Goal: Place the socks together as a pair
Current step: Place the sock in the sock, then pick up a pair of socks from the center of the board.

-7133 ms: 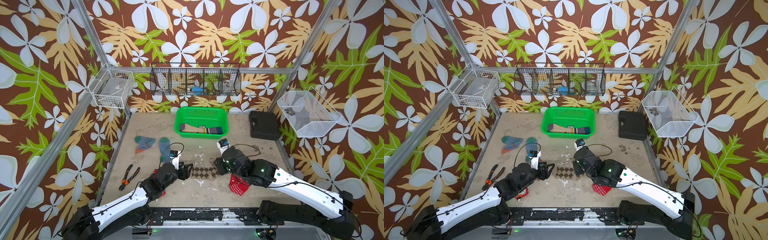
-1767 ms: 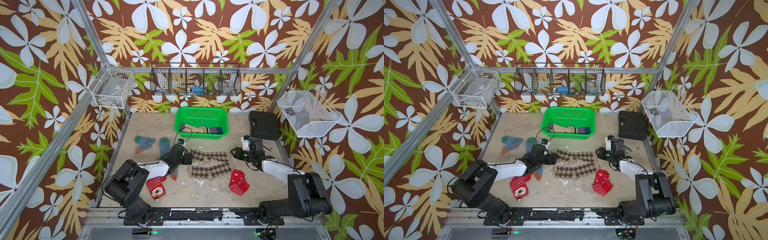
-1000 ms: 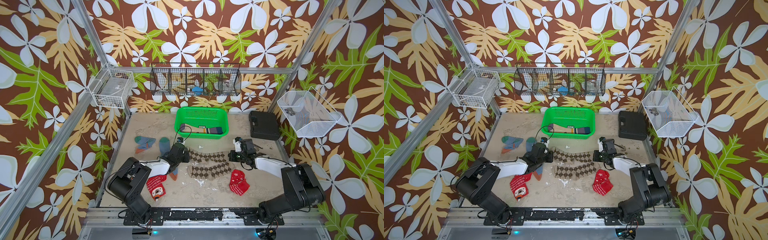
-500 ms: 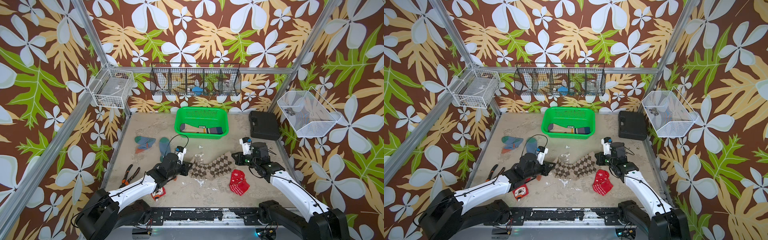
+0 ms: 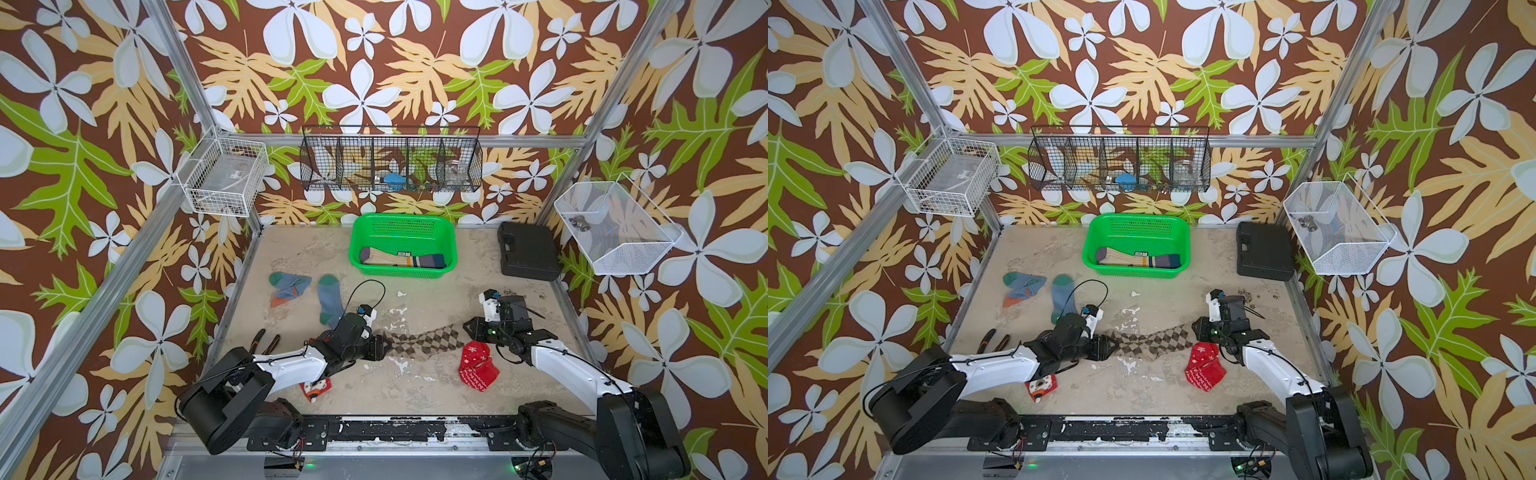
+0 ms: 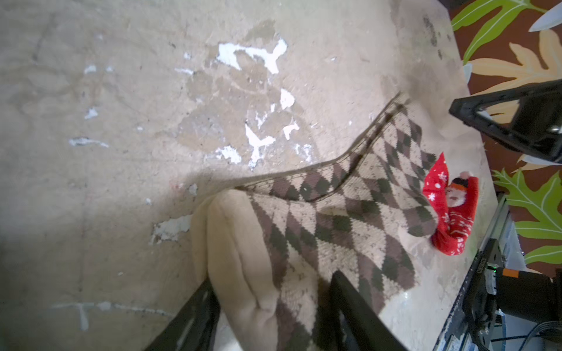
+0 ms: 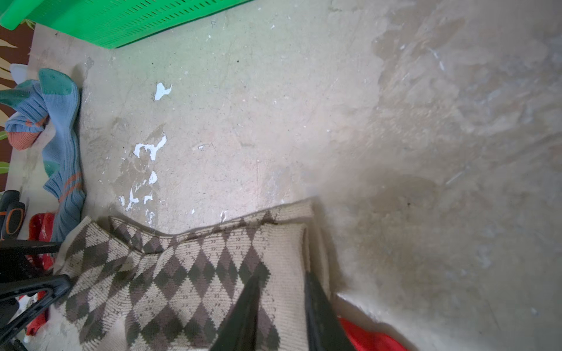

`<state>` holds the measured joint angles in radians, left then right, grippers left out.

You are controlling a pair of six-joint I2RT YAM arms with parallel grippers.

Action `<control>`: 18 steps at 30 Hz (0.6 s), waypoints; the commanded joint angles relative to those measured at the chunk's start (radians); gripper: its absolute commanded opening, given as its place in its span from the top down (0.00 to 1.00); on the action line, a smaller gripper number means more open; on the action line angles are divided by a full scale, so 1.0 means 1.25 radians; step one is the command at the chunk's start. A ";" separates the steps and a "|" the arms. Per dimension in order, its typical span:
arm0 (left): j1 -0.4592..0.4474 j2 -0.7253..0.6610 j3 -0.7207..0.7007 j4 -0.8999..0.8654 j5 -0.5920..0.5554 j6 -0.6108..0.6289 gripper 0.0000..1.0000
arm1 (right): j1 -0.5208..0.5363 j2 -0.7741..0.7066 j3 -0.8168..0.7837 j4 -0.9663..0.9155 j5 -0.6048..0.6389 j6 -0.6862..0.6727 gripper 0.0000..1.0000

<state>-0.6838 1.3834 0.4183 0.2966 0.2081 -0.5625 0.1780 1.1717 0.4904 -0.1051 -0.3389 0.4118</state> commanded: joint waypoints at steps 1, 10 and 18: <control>-0.001 0.008 0.000 0.043 0.005 0.000 0.35 | -0.001 -0.002 0.003 0.016 0.052 -0.012 0.58; -0.007 0.047 -0.015 0.058 0.008 0.003 0.31 | 0.015 0.107 0.013 0.024 0.032 -0.012 0.40; -0.009 0.115 -0.028 0.103 0.007 0.006 0.50 | 0.042 0.171 0.020 0.048 -0.024 -0.007 0.82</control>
<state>-0.6930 1.5040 0.3923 0.5064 0.2096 -0.5507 0.2256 1.3766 0.5110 -0.0566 -0.3283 0.4046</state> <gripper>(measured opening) 0.556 0.218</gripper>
